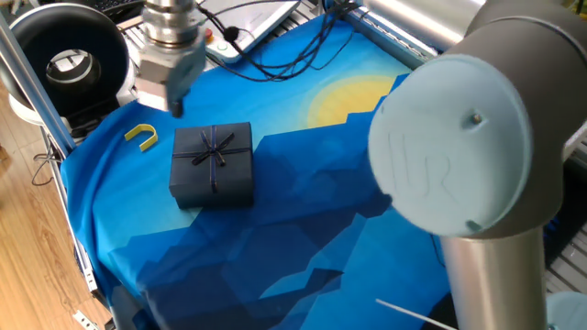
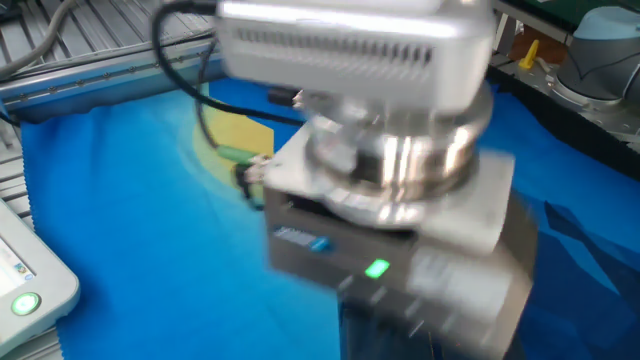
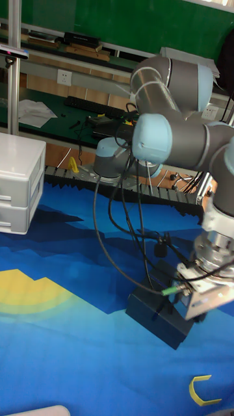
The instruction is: Slide the outer casing onto the gift box
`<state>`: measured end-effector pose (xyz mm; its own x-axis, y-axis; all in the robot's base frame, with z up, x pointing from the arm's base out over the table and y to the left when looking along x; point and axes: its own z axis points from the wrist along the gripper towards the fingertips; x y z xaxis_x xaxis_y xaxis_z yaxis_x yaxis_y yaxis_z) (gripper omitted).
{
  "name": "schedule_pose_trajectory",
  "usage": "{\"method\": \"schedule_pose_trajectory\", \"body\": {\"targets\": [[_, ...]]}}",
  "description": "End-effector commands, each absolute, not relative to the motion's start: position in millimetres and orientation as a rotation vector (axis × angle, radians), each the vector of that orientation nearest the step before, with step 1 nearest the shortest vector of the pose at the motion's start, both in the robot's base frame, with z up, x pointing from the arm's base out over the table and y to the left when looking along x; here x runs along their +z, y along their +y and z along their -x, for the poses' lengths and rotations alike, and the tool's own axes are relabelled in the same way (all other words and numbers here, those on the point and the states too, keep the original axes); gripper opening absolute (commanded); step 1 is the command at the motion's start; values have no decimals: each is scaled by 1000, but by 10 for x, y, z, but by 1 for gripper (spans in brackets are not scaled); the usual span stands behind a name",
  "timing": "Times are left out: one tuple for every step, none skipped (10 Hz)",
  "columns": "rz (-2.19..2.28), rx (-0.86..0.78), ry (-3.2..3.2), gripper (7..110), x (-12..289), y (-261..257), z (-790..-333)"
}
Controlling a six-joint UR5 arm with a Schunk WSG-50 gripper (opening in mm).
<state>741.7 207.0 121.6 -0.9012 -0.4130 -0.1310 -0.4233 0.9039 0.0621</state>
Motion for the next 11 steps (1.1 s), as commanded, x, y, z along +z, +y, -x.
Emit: {"method": "schedule_pose_trajectory", "body": {"targets": [[449,55,2843,7,1339,2356,-8255],[441,87,2826,7,1324,2436,-8415],[452,114,2791,7,1340,2499,-8498],[465,143,2809,7,1328,2541,-8439],[457,153,2831,7,1315,2547,-8388],[444,122,2870,7,1289,2475,-8317],[440,81,2894,7,1272,2398,-8276],[440,67,2907,7,1264,2368,-8250],[446,66,2904,7,1265,2368,-8253],[455,67,2902,7,1265,2372,-8253],[460,84,2901,7,1270,2379,-8202]]}}
